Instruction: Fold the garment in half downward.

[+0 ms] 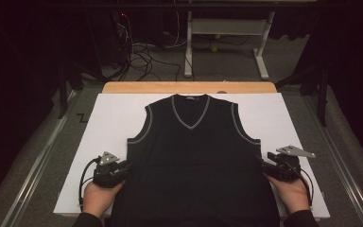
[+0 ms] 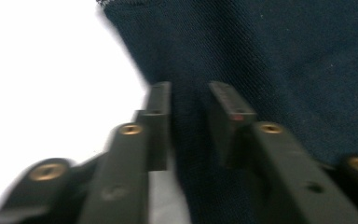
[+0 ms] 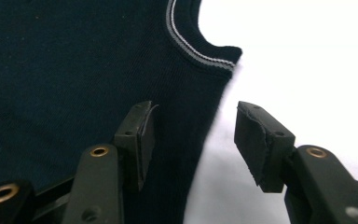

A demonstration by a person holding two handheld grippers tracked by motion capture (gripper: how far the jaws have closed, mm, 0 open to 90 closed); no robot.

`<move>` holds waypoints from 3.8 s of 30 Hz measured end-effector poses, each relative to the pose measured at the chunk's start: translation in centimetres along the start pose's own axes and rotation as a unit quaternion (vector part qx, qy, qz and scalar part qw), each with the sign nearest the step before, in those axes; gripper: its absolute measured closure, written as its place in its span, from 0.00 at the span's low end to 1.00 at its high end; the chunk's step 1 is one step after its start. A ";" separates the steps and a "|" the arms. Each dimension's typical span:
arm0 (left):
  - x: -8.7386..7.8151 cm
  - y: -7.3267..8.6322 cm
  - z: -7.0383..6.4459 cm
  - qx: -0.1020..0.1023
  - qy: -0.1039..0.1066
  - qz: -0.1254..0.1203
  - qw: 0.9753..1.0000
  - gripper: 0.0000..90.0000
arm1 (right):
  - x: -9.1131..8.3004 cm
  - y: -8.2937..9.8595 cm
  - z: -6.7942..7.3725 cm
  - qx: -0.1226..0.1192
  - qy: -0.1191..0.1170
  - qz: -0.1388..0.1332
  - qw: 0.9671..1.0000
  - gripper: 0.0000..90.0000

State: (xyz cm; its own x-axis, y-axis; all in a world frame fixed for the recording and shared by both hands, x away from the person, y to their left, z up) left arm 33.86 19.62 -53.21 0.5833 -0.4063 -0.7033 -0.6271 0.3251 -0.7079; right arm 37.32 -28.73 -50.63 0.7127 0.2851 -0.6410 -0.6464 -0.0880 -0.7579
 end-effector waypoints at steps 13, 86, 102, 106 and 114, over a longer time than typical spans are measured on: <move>-0.7 0.0 1.9 -0.006 -0.048 -0.016 0.999 0.90 | 1.9 -0.1 0.3 -0.024 0.013 0.035 0.999 0.65; -6.2 4.3 -0.9 -0.006 0.030 -0.041 0.999 0.54 | -8.0 6.7 1.5 -0.066 -0.050 -0.024 0.996 0.65; -4.4 1.2 0.9 -0.001 0.032 -0.102 0.994 0.38 | -4.3 2.0 0.7 -0.041 -0.044 -0.090 0.994 0.23; -3.7 0.0 1.5 -0.008 0.026 -0.112 0.993 0.27 | -3.2 1.0 0.8 -0.039 -0.044 -0.091 0.994 0.16; -2.3 -1.6 1.8 -0.012 0.048 -0.089 0.995 0.00 | -2.2 -1.1 1.6 -0.041 -0.039 -0.103 0.993 0.00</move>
State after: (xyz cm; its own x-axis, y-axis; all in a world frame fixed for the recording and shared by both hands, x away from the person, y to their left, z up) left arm 34.44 21.52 -50.53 0.6357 -0.5355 -0.5559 -0.5304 0.2202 -0.8186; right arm 36.05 -27.76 -48.22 0.8020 0.3782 -0.4624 -0.4624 -0.0970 -0.8814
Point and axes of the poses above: each handheld gripper's, and its own axes: x roughly forward along the jaws, y roughly out of its underside, z roughly to its left, the point moved 7 cm from there along x, roughly forward along the jaws, and after that the axes turned 5 degrees about x, right-handed, at the moved point
